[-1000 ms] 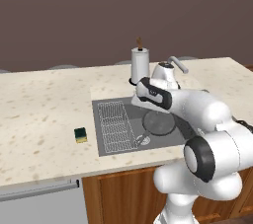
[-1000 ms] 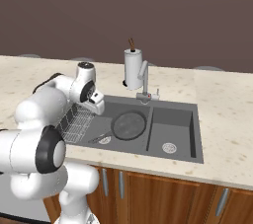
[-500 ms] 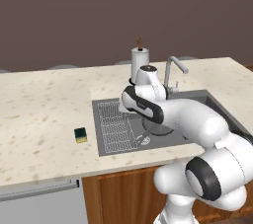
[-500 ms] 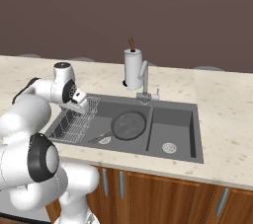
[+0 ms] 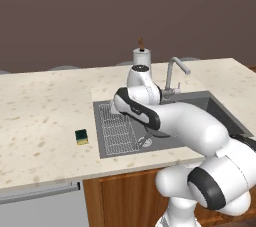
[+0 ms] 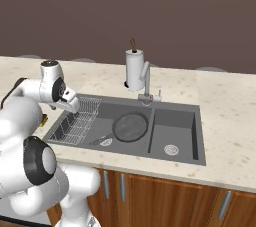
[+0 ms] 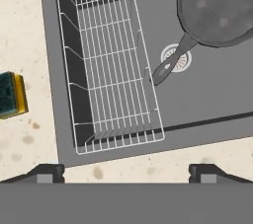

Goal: Pick the pan and sponge and place them into the sink. Then turn on the water.

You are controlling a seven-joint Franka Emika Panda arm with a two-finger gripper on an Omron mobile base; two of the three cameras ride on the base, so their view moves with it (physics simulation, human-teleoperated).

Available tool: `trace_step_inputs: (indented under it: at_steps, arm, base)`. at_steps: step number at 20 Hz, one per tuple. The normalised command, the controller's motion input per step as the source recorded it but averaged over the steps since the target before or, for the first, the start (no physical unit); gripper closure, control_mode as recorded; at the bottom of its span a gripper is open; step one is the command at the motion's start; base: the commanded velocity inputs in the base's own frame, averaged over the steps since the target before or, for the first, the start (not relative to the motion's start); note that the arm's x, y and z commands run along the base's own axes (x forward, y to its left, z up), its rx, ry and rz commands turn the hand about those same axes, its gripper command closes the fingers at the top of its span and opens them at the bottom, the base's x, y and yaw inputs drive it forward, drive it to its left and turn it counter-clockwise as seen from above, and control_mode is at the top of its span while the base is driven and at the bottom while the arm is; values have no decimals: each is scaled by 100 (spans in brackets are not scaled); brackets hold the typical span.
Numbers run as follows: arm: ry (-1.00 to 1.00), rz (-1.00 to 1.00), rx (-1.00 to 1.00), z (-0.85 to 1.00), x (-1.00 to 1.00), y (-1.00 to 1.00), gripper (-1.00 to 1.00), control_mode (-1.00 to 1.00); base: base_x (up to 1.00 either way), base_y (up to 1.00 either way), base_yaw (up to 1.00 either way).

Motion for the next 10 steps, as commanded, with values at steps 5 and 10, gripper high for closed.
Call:
trace_step_inputs:
  at_steps: [5, 10]
  arm:
    - [0, 3, 0, 7, 0, 35, -100, -100]
    - [0, 4, -2, 0, 0, 42, -100, -100]
  base:
    - [0, 0, 0]
    - [0, 0, 0]
